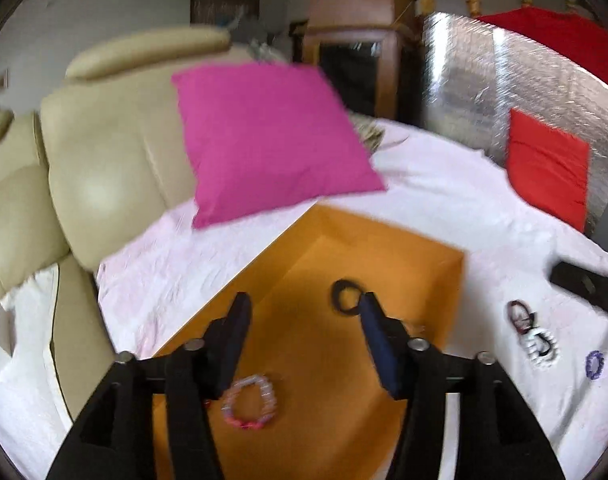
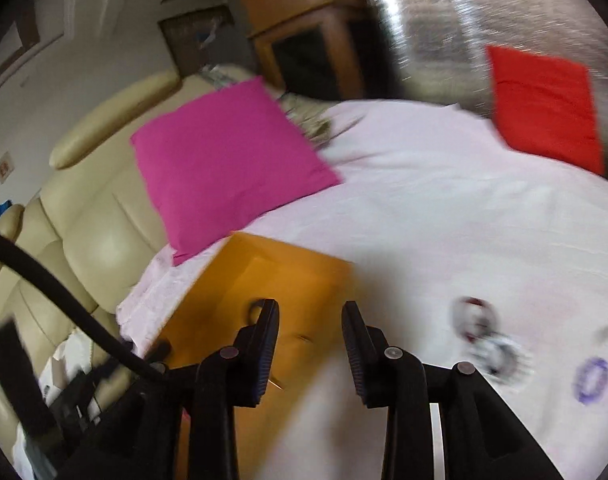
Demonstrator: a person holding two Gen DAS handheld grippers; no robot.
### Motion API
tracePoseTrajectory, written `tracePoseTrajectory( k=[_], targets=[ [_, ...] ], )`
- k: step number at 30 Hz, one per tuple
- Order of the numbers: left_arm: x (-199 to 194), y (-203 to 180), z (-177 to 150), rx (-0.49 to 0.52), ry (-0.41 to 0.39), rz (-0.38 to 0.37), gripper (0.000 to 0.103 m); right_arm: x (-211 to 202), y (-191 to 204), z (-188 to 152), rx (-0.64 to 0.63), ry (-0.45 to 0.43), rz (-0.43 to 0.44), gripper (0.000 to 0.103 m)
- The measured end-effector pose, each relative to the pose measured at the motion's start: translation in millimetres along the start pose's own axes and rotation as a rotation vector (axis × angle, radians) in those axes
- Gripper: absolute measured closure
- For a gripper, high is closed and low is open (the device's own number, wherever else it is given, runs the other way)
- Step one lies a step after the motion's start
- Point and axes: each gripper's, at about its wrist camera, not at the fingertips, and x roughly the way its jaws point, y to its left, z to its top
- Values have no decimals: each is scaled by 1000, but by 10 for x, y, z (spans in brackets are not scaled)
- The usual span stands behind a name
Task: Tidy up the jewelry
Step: 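Carry both items into the orange box and open both grippers to release them, then grasp the black hair tie with the left gripper while the right gripper grasps the purple bead bracelet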
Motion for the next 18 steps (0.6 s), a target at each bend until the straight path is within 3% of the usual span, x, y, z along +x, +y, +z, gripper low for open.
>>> tracePoseTrajectory(
  k=[4,8,13,16,18],
  targets=[
    [-316,-542,-50,67,-100,-62,31,-744,-567,-355,24,-64,-132,59],
    [-556,-1243,-248,198,-155,-164,26,-1391,-1122,-691,84,-117,-269,58],
    [-666,-2044,-627,398,-146,-274,26,-2073,-1824,-1092,239,-204,-373,58],
    [-694,-2364,-805,459,-126,-312,26,-2382,-2309,-1416,363,-269,-398,58],
    [-712,-2522,-894,475,-113,-320,26,-2431,-2595,-1583,453,-250,-417,58]
  ],
)
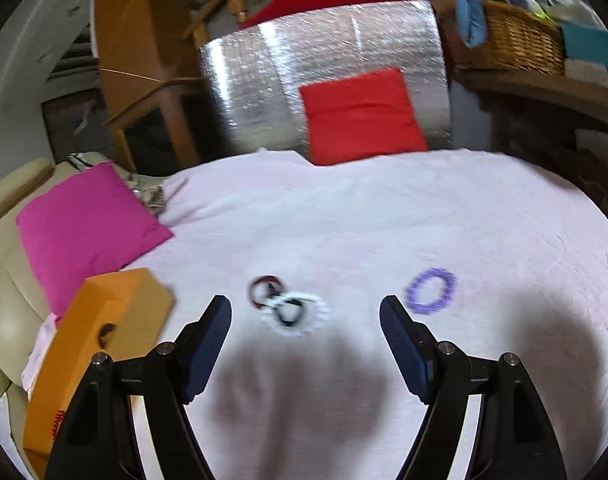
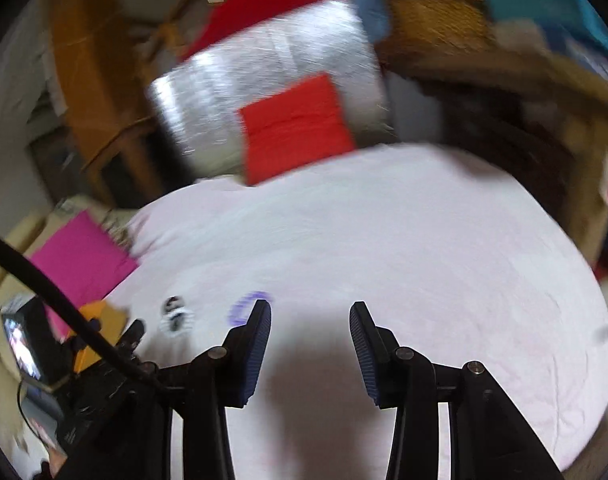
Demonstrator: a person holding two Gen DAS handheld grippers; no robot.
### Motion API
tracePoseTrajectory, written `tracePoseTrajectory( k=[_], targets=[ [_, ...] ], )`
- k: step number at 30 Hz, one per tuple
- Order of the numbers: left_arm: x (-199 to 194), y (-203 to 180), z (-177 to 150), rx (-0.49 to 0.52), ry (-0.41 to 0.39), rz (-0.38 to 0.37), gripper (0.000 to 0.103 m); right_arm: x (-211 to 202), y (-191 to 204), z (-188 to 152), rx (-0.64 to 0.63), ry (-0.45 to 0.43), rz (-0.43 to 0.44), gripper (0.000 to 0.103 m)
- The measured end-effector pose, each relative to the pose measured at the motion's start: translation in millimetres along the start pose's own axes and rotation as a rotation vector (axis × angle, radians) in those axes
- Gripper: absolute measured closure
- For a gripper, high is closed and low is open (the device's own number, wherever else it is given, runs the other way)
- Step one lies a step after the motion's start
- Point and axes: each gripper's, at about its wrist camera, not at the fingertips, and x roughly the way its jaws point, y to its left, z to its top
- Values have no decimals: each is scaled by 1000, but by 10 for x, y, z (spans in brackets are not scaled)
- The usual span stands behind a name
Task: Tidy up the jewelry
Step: 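Grasp the black hair tie with the left gripper while the right gripper grasps the purple bead bracelet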
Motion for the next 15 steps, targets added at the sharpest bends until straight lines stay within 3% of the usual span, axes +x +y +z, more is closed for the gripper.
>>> tracePoseTrajectory(
  k=[4,8,15],
  targets=[
    [57,-296,-15,35,14,-12,26,140,-381,90,44,57,-63,58],
    [139,-476,-4,40,21,-20,26,110,-669,195,142,61,-36,58],
    [141,-530,23,29,6,-10,26,225,-641,278,110,84,-15,58]
  ],
)
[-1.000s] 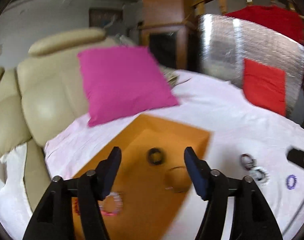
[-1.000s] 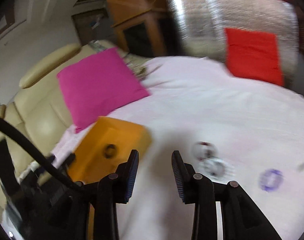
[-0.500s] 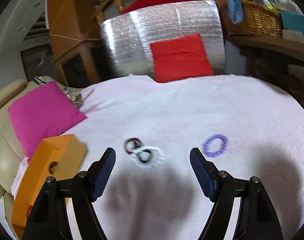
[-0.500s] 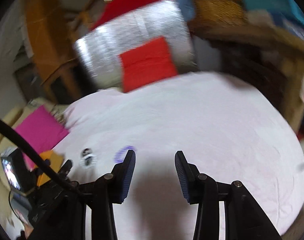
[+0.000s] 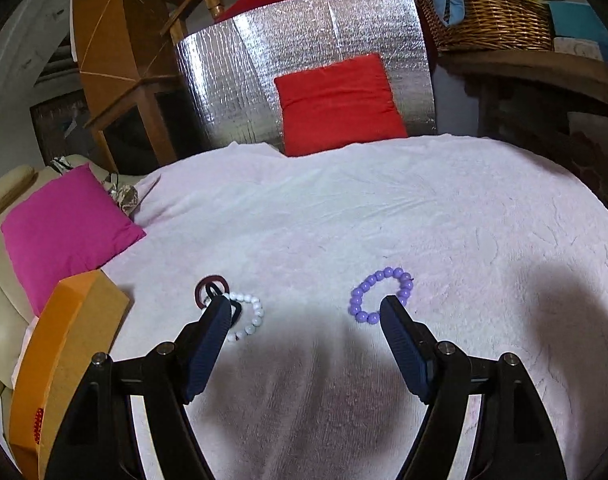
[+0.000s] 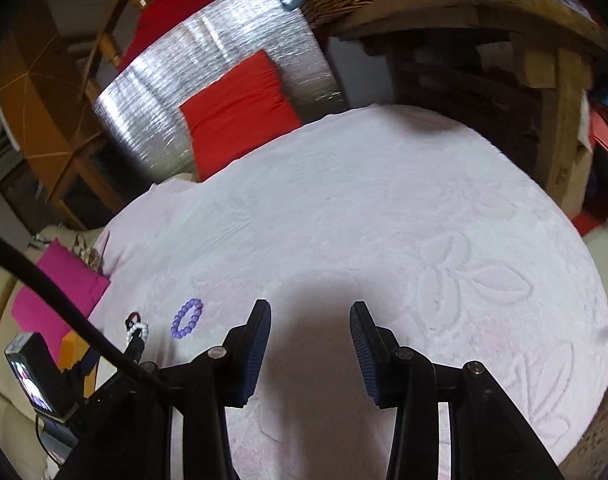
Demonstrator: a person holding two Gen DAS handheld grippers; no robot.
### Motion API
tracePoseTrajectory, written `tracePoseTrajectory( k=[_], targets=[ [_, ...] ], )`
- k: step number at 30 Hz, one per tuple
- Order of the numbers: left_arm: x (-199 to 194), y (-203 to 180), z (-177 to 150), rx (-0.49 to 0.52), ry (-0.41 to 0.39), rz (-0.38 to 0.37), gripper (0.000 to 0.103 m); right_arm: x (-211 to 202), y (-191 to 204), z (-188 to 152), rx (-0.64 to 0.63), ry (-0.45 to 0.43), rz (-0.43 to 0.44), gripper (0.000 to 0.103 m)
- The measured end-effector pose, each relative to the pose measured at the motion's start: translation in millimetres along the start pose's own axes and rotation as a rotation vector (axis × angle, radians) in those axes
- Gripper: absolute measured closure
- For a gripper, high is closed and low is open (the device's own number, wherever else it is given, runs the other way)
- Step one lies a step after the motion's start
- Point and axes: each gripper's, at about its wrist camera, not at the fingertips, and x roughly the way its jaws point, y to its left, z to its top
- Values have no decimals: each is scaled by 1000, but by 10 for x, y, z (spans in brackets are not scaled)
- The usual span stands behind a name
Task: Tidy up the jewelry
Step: 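Grasp the black hair tie with the left gripper while the right gripper grasps the purple bead bracelet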
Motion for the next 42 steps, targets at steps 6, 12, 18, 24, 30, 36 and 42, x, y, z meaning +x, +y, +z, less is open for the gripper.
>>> tracePoseTrajectory(
  k=[6,12,18,24,30,36,42],
  targets=[
    [35,403,42,-52,0,31,26,199,19,66,22,21,63,58],
    [189,1135,43,-118,70,37,26,459,317,35,-22,69,156,58],
    [400,1667,-83,-238,190,-51,26,787,764,-36,-83,124,235,58],
    [679,1877,-176,-304,272,-101,26,1245,1123,-161,-150,212,218,58],
    [904,1820,-181,-321,305,-204,26,1571,1191,-148,-123,252,218,58],
    [1163,1584,-192,-288,340,-265,28,1684,1135,-70,-77,250,210,58],
    [1366,1428,-165,-286,360,-366,61,1742,1067,-6,-47,246,212,58]
  ],
)
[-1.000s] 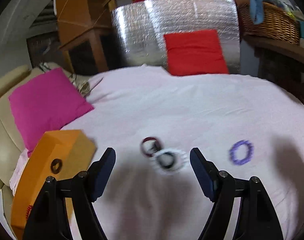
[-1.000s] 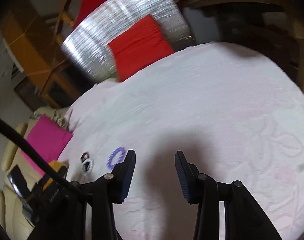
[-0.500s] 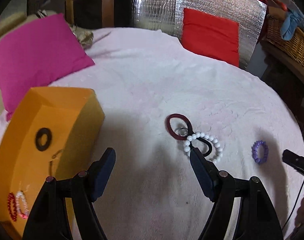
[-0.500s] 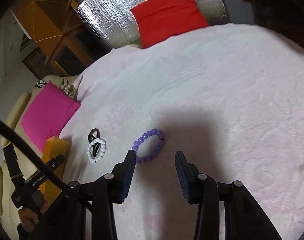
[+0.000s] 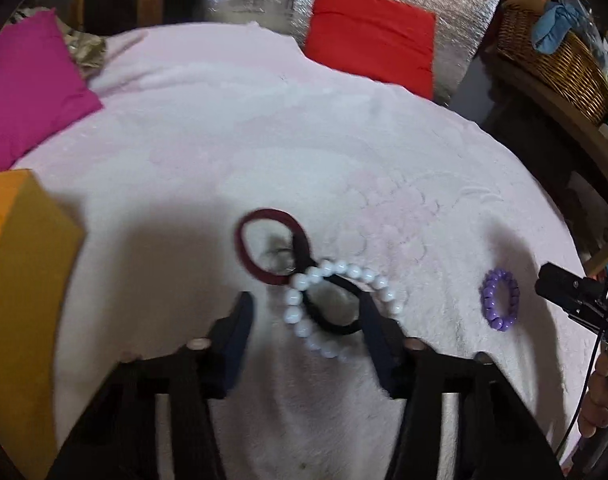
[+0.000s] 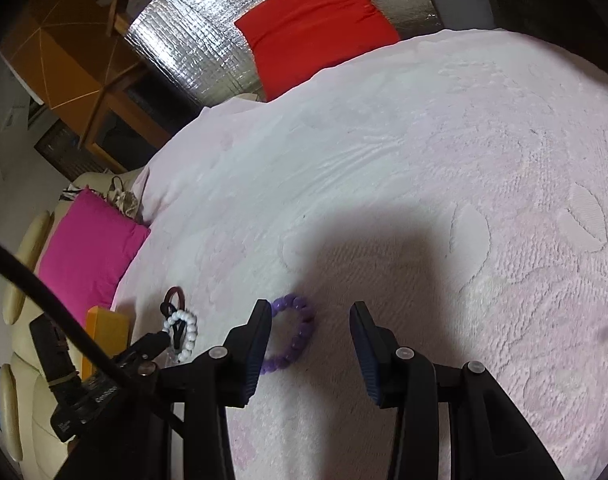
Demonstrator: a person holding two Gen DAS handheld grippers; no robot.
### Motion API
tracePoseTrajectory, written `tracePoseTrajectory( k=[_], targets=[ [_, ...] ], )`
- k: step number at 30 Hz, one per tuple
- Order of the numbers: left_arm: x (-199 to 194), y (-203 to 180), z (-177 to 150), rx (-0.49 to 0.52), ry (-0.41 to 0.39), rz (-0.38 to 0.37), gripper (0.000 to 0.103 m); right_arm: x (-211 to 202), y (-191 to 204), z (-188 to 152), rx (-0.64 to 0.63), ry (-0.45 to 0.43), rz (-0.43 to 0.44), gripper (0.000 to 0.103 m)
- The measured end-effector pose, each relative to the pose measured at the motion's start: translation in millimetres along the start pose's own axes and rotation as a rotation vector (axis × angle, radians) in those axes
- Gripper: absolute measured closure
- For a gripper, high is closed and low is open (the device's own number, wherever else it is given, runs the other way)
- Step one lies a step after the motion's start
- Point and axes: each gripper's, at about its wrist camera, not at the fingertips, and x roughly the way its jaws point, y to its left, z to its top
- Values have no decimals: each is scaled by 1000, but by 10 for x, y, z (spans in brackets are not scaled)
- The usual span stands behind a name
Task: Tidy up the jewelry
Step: 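Grasp the black hair tie with the left gripper while the right gripper grasps the purple bead bracelet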
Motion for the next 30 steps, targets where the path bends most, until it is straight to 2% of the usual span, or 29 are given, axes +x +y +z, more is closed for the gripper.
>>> tracePoseTrajectory(
  k=[1,2,4,5,10,12,14,15,17,18,19,21,23,24,26,28,30],
  targets=[
    [46,-17,-6,-1,19,-22,69,9,-9,11,6,2,6,58],
    [68,-38,-14,-2,24,-35,72,23,-19,22,16,3,16,58],
    [50,-67,-15,7,19,-52,87,52,-20,36,25,3,28,58],
    [37,-90,-21,14,21,-69,89,75,-11,41,24,5,31,58],
    [-33,-210,-102,73,33,-134,90,238,107,13,2,49,27,58],
    [-74,-257,-125,98,43,-186,90,314,205,-29,-40,67,-11,58],
    [-118,-311,-149,137,43,-195,90,329,288,-71,-98,52,-54,58],
    [-130,-327,-161,154,42,-193,89,335,327,-92,-131,49,-75,61],
    [-115,-355,-185,176,55,-188,89,333,344,-120,-171,41,-121,77],
    [-98,-370,-181,183,61,-183,89,335,346,-133,-197,38,-153,89],
    [-78,-388,-185,194,71,-179,89,324,335,-141,-207,36,-162,92],
    [-76,-402,-199,205,76,-170,89,284,310,-137,-207,29,-161,93],
    [-90,-401,-202,205,87,-182,87,225,281,-135,-213,15,-179,93],
    [-117,-395,-194,203,91,-211,83,193,263,-135,-217,7,-193,93],
    [-174,-371,-186,210,91,-246,70,144,227,-124,-210,1,-206,93],
    [-249,-317,-146,209,63,-232,46,93,161,-121,-196,-1,-213,93],
    [-288,-232,-99,176,43,-226,43,38,96,-107,-183,-5,-226,93]
  ],
)
